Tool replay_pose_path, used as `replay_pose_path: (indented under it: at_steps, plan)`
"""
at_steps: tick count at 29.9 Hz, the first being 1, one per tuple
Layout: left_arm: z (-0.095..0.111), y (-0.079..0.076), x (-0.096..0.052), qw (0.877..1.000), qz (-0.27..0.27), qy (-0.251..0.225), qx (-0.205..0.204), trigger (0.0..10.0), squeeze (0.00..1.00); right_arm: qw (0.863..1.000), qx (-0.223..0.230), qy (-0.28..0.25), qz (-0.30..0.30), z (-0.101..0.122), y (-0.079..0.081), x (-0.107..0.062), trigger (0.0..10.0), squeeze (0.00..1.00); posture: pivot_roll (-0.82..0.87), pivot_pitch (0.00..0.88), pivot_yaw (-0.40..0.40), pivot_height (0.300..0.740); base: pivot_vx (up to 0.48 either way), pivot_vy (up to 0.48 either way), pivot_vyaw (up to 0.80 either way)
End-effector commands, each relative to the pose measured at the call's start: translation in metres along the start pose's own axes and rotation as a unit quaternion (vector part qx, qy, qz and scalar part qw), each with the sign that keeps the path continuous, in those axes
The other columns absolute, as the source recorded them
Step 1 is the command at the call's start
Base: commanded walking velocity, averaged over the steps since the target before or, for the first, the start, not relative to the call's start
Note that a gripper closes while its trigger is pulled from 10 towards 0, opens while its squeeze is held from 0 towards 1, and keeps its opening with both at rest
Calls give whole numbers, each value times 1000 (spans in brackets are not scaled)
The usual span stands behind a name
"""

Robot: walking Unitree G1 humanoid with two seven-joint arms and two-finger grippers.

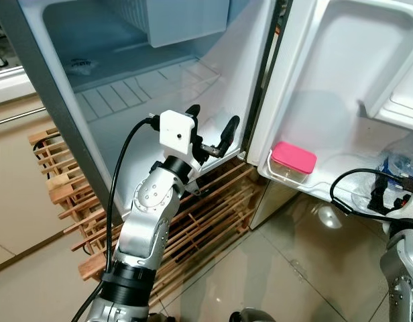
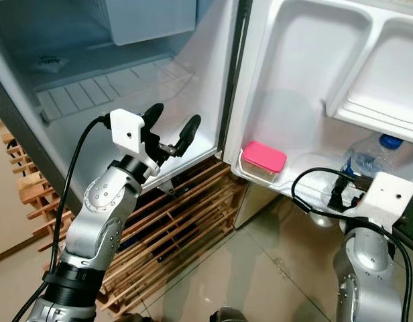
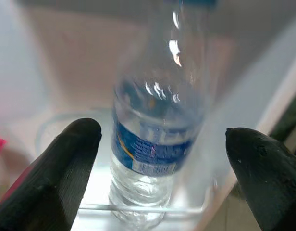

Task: Restocking fridge

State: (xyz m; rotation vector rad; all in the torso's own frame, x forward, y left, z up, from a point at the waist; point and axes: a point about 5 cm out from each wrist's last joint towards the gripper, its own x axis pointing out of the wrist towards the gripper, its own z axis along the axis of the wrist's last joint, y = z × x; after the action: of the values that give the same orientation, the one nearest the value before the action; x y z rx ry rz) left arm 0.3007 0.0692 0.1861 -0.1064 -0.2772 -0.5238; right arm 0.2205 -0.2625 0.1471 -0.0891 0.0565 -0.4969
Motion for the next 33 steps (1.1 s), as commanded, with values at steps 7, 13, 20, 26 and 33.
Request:
replay_pose_path:
  at_steps: [7,13,20,26,33]
  plan:
    - [-3,0,-2,1000,7,12,-1,10000,0,999,-41,3,27,3,-7,-28,10000,0,-212,22,-40,728,0,0,0]
    - [-8,2,-11,999,16,30,-5,10000,0,995,-29,-18,94,9,-5,-34,10000,0,-222,20,-39,728,0,0,0]
    - [-14,11,-27,998,34,48,-29,10000,0,991,-24,-28,127,9,7,-28,10000,0,-212,32,-36,728,0,-34,0]
    - [-11,8,-25,998,34,42,-31,10000,0,987,-23,-27,154,6,16,-27,10000,0,-205,35,-35,728,0,-397,0]
    - [-8,9,-23,998,33,39,-28,10000,0,985,-25,-41,164,7,23,-21,10000,0,-202,37,-29,728,0,-185,0]
